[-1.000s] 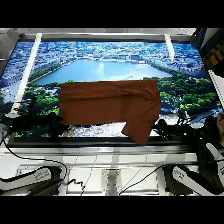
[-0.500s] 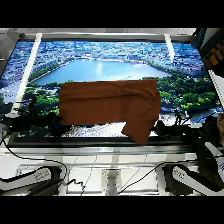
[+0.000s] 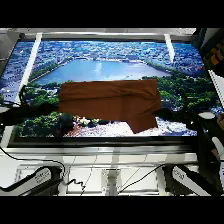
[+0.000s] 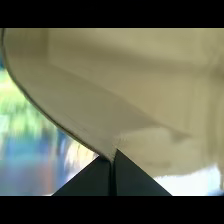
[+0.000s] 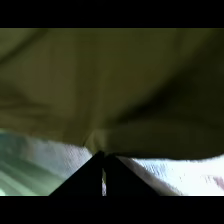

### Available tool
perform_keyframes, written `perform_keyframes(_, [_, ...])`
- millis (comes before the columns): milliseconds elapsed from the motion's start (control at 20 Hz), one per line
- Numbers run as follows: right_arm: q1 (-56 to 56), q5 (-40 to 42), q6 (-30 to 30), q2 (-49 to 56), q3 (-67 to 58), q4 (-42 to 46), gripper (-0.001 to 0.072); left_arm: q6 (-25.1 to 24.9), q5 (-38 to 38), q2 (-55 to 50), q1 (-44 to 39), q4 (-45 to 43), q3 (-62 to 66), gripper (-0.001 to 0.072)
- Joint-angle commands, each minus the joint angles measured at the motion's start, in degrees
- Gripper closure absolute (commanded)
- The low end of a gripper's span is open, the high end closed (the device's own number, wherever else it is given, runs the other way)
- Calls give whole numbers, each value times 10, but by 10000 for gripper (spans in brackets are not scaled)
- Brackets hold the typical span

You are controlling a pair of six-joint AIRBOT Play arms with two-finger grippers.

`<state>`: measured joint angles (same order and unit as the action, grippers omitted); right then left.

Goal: Fold the clothes and pants, and hang the long-sleeved shirts on hangers.

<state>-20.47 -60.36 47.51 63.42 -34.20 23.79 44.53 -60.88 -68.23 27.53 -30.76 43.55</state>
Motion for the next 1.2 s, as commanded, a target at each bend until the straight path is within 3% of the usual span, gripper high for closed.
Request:
perform_keyframes(0, [47,120,-22,-7,-85,-59,695,0,97,34,-4,100,38,691])
perform_keyframes(250, [223,521,-19,44,-146,-59,695,0,335,20,-79,130,38,691])
perform_keyframes(300, [244,571,-19,68,-157,-61,695,0,395,8,-108,130,38,691])
perform_keyframes(550, [280,595,10,219,-251,-61,695,0,641,-73,-219,128,46,691])
perform_keyframes(650, [279,596,21,262,-287,-61,695,0,655,-114,-229,117,82,692])
perform_keyframes(850, [280,601,21,309,-324,-61,695,0,597,-201,-228,81,173,693])
perform_keyframes(1150, [280,602,26,369,-346,-61,695,0,597,-266,-228,81,197,691])
